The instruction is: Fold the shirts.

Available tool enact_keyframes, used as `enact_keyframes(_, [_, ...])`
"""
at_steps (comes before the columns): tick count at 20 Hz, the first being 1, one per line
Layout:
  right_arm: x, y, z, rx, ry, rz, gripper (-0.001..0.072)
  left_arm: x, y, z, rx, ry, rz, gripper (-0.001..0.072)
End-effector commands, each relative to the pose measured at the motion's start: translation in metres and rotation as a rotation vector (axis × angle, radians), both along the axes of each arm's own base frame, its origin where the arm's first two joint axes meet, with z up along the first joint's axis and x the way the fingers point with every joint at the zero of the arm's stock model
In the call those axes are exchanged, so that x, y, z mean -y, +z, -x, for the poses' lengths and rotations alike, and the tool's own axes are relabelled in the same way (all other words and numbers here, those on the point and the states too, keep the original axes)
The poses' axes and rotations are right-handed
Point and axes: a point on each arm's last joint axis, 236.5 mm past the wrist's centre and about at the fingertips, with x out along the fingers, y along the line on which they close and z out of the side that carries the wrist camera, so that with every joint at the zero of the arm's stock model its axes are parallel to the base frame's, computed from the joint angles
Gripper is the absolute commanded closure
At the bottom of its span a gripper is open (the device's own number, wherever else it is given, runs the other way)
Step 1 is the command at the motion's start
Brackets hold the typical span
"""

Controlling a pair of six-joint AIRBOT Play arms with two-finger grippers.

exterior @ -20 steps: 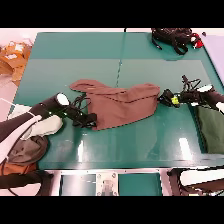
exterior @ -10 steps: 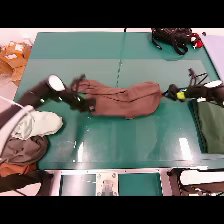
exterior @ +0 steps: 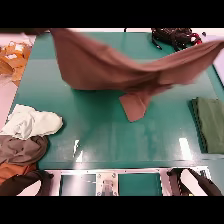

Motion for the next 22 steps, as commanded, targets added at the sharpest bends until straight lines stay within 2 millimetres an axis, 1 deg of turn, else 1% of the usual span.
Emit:
enact_keyframes(1, [-0.021, 0.138, 0.095, 0.380, -0.139, 0.158, 0.0688, -0.016, 0.120, 0.072, 0.340, 0.008, 0.021, 0.0690])
enact_keyframes(2, [-0.024, 0.167, 0.120, 0.469, -0.191, 0.201, 0.0688, -0.021, 0.141, 0.089, 0.414, 0.017, 0.033, 0.0690])
enact_keyframes(3, [-0.027, 0.191, 0.142, 0.543, -0.238, 0.235, 0.0688, -0.027, 0.158, 0.105, 0.480, 0.037, 0.047, 0.0690])
enact_keyframes(4, [-0.029, 0.210, 0.161, 0.605, -0.278, 0.262, 0.0688, -0.036, 0.169, 0.117, 0.527, 0.065, 0.047, 0.0690])
enact_keyframes(5, [-0.032, 0.221, 0.172, 0.640, -0.295, 0.283, 0.0688, -0.047, 0.177, 0.126, 0.566, 0.107, 0.030, 0.0690])
enact_keyframes(6, [-0.034, 0.228, 0.178, 0.658, -0.302, 0.296, 0.0688, -0.056, 0.179, 0.126, 0.579, 0.146, 0.006, 0.0690])
enact_keyframes(7, [-0.033, 0.228, 0.177, 0.658, -0.304, 0.298, 0.0688, -0.065, 0.177, 0.125, 0.582, 0.183, -0.022, 0.0690])
enact_keyframes(8, [-0.030, 0.224, 0.172, 0.642, -0.302, 0.292, 0.0688, -0.071, 0.170, 0.119, 0.563, 0.208, -0.051, 0.0689])
enact_keyframes(9, [-0.025, 0.218, 0.164, 0.619, -0.301, 0.282, 0.0688, -0.072, 0.159, 0.108, 0.529, 0.217, -0.072, 0.0689])
enact_keyframes(11, [-0.009, 0.196, 0.137, 0.551, -0.294, 0.241, 0.0688, -0.070, 0.126, 0.076, 0.437, 0.219, -0.105, 0.0690])
enact_keyframes(12, [-0.002, 0.177, 0.117, 0.494, -0.271, 0.194, 0.0688, -0.066, 0.102, 0.055, 0.372, 0.212, -0.123, 0.0689])
enact_keyframes(13, [0.007, 0.150, 0.092, 0.417, -0.242, 0.136, 0.0688, -0.063, 0.078, 0.033, 0.308, 0.205, -0.141, 0.0689])
enact_keyframes(15, [0.024, 0.086, 0.042, 0.254, -0.193, 0.021, 0.0688, -0.055, 0.022, -0.015, 0.166, 0.190, -0.178, 0.0689])
enact_keyframes(16, [0.031, 0.045, 0.016, 0.160, -0.170, -0.022, 0.0688, -0.051, -0.009, -0.039, 0.091, 0.182, -0.196, 0.0689])
enact_keyframes(17, [0.033, 0.005, -0.008, 0.073, -0.141, -0.045, 0.0688, -0.046, -0.045, -0.065, 0.006, 0.172, -0.218, 0.0689])
enact_keyframes(18, [0.033, -0.039, -0.032, -0.015, -0.112, -0.074, 0.0688, -0.041, -0.083, -0.090, -0.082, 0.159, -0.235, 0.0689])
enact_keyframes(19, [0.031, -0.080, -0.053, -0.092, -0.094, -0.104, 0.0687, -0.035, -0.120, -0.110, -0.162, 0.143, -0.248, 0.0689])
enact_keyframes(20, [0.030, -0.123, -0.073, -0.173, -0.079, -0.131, 0.0688, -0.030, -0.158, -0.127, -0.244, 0.127, -0.258, 0.0689])
enact_keyframes(22, [0.026, -0.203, -0.104, -0.331, -0.059, -0.190, 0.0687, -0.018, -0.243, -0.155, -0.416, 0.091, -0.270, 0.0689])
